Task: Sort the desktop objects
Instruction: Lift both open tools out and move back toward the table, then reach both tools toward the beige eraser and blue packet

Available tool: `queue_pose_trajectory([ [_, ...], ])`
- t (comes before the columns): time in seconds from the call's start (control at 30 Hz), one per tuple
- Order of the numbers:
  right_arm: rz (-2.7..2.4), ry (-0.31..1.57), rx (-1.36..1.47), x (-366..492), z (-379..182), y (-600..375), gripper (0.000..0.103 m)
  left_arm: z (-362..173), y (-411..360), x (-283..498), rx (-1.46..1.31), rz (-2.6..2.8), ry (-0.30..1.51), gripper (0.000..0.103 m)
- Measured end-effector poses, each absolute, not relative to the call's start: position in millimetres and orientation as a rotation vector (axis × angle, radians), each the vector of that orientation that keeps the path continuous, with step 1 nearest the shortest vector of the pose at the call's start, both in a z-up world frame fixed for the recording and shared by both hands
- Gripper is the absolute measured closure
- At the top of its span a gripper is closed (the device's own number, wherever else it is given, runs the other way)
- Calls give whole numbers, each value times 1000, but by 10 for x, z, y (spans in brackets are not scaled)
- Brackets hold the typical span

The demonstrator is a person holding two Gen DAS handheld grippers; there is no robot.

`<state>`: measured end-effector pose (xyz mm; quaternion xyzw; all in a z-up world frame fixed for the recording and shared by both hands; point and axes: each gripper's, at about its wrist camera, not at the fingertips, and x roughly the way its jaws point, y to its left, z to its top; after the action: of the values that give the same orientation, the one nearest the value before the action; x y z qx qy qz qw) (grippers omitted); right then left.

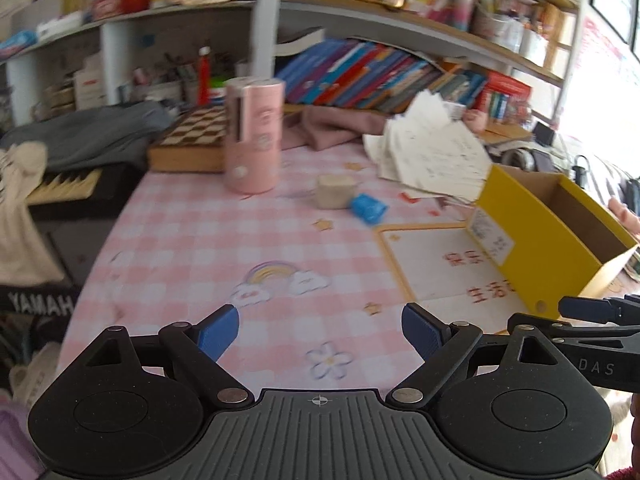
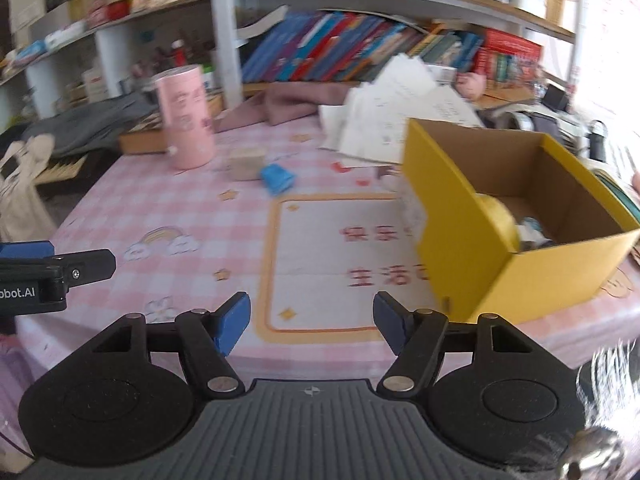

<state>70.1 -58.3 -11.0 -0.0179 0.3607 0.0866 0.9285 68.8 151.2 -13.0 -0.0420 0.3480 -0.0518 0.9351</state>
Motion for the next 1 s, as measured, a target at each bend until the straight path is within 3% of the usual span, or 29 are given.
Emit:
queue_pose_trajectory([
  [0.47, 244, 765, -60, 950, -175, -377, 34, -168, 1659, 804, -100, -56, 718, 12],
  [1.0, 336, 821, -109, 2041, -336, -381, 32, -225, 1400, 1799, -30, -55, 721, 12],
])
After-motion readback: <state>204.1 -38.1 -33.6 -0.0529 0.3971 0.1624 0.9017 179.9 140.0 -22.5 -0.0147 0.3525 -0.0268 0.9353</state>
